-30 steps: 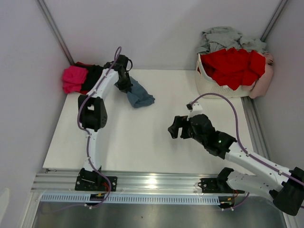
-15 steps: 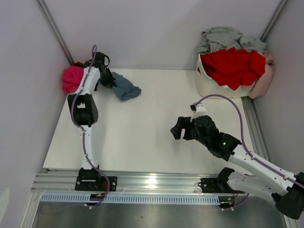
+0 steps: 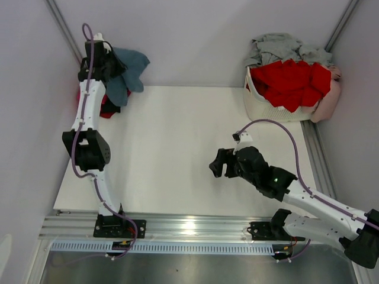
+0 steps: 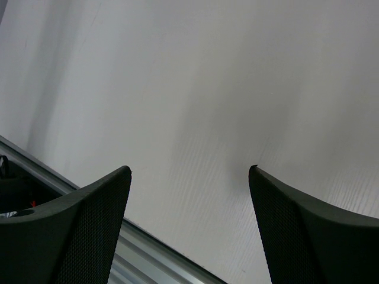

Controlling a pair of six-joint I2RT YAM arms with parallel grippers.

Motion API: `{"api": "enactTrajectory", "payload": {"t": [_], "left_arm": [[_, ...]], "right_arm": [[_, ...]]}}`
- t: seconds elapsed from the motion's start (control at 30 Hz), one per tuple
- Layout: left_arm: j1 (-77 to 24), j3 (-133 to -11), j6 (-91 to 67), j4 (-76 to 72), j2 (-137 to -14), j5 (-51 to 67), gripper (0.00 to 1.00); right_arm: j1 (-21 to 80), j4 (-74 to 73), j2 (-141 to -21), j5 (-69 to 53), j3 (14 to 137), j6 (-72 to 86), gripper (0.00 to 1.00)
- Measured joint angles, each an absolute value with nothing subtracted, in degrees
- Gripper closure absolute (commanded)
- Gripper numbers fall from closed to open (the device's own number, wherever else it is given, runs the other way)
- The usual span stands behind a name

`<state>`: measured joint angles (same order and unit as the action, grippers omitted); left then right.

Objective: Fold and stack the t-shirts
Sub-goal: Put the neatly folded tshirt into the corner of the board with the left arm

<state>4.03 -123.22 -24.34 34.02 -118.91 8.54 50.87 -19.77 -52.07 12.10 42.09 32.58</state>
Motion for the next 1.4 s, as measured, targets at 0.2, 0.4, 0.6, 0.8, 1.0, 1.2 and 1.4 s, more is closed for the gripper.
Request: {"api": "enactTrajectory", "payload": {"t": [0.2,0.4,0.6,0.8,1.0,1.2,1.4], "left_arm": [[7.31,-124.22,-21.78,22.33,-116.53,5.23,1.00],[13.87,-125.43,-22.52,22.92,-120.73,6.26,1.00],[14.76,-126.13,-25.28,27.59,-124.95,9.45,0.99],[11.75,-129.27,-28.91,28.23,-128.09,17.85,1.00],[8.19,-134.23,-30.96,24.51,-130.41,35.20,0.99],[4.34,-136.03,-28.40,24.23,-129.60,36.80,1.00],[10.61,-118.78,-27.92,11.16,-122.80,20.34,1.00]], "right_arm": [[52.86,-19.79,-53.69,13.32,42.09,33.17,0.16],[53.19,-19.79,-55.22,14.22,42.09,34.33,0.16],[53.65,-19.38,-58.15,14.57,42.57,34.33,0.17],[54.02,-18.37,-58.72,14.81,42.81,34.33,0.17],[54.46,-17.67,-59.72,15.73,43.07,34.30,0.17],[55.24,-17.52,-60.88,16.27,44.45,34.28,0.19],[56.95,-17.72,-63.55,16.71,46.39,34.35,0.20]]}}
